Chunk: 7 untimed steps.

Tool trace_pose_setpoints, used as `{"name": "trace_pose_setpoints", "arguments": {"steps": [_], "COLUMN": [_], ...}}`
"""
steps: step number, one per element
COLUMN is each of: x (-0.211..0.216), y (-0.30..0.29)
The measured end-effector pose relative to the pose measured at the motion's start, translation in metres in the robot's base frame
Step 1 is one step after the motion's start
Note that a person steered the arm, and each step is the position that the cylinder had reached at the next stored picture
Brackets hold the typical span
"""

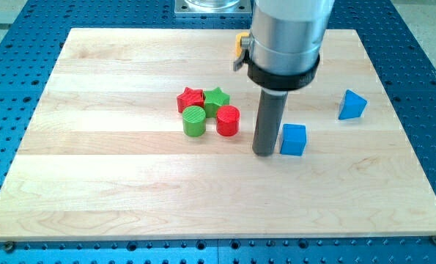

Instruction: Move the heart to the bottom right of the hexagon

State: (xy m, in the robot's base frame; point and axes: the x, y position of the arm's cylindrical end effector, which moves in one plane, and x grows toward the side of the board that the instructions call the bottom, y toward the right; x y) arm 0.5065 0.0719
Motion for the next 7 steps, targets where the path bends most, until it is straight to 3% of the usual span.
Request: {"name": "trace_pose_setpoints", "arguments": {"steps": [1,3,4,5,7], "x": [0.0,-0.039,-0.035,-0.091,-0.209], "y": [0.046,0.084,0.065,0.036,0.087]}}
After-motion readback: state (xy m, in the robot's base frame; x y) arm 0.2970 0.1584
